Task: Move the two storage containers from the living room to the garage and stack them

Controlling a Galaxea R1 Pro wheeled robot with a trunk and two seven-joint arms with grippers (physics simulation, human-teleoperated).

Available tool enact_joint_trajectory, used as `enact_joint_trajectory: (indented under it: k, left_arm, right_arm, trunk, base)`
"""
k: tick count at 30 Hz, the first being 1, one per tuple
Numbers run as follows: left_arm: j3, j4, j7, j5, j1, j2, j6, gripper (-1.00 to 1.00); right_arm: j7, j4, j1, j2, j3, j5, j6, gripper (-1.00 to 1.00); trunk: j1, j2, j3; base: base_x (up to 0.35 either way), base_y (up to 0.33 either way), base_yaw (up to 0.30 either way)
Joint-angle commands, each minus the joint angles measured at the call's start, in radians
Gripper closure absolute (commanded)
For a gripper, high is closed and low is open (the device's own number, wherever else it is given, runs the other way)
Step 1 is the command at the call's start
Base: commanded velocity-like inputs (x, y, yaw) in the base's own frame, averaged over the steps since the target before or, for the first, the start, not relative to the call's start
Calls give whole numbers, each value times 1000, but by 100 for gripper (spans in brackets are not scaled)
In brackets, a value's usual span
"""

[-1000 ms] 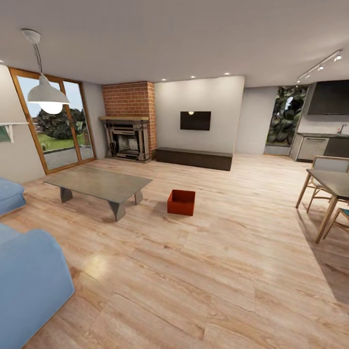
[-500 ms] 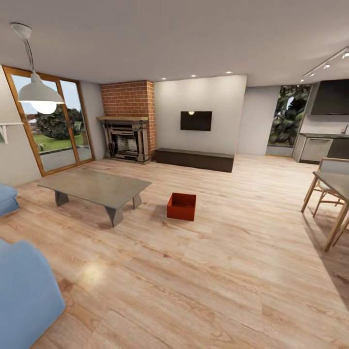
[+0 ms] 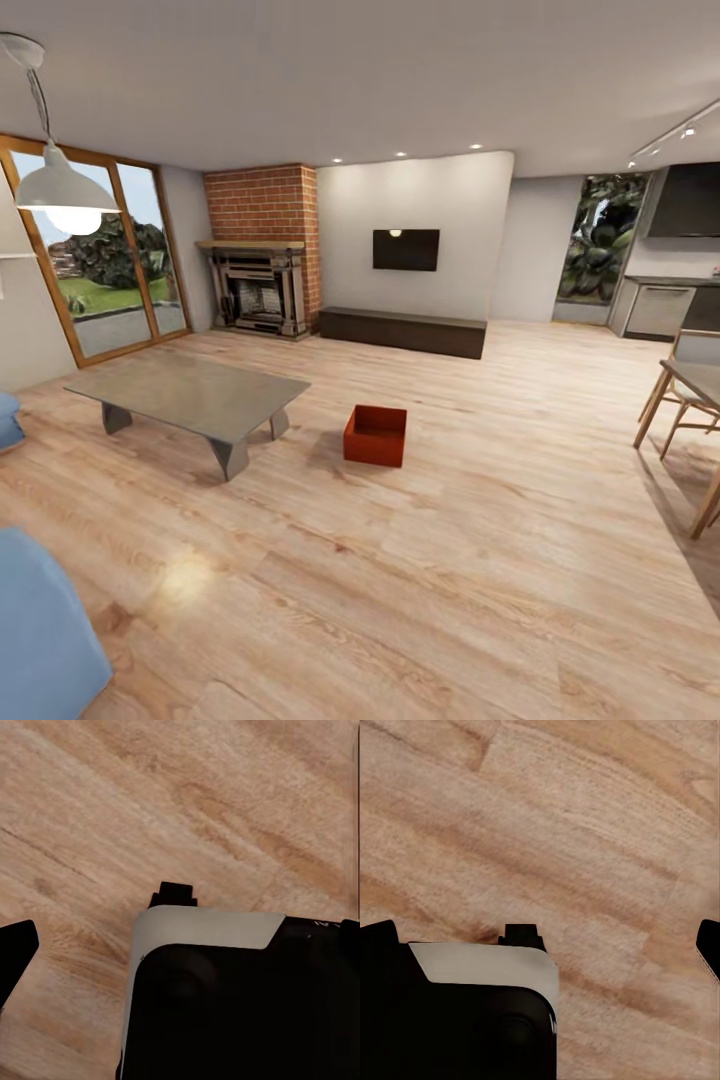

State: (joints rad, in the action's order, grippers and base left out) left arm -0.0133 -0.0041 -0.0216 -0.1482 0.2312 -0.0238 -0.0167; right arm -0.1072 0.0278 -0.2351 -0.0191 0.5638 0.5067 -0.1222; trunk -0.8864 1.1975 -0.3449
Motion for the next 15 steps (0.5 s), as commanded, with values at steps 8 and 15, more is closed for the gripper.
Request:
enact_joint_trajectory:
  k: [8, 15]
  left_arm:
    - [-2, 0, -1, -8, 0, 4, 0, -100]
    - [-2, 0, -1, -8, 0, 4, 0, -100]
  right_arm:
    - [-1, 3, -1, -1, 8, 9, -5, -100]
    - [-1, 3, -1, -1, 8, 9, -5, -100]
  trunk:
    - [-1, 1, -1]
    - [-1, 1, -1]
  base:
    - [323, 0, 0]
    - [323, 0, 0]
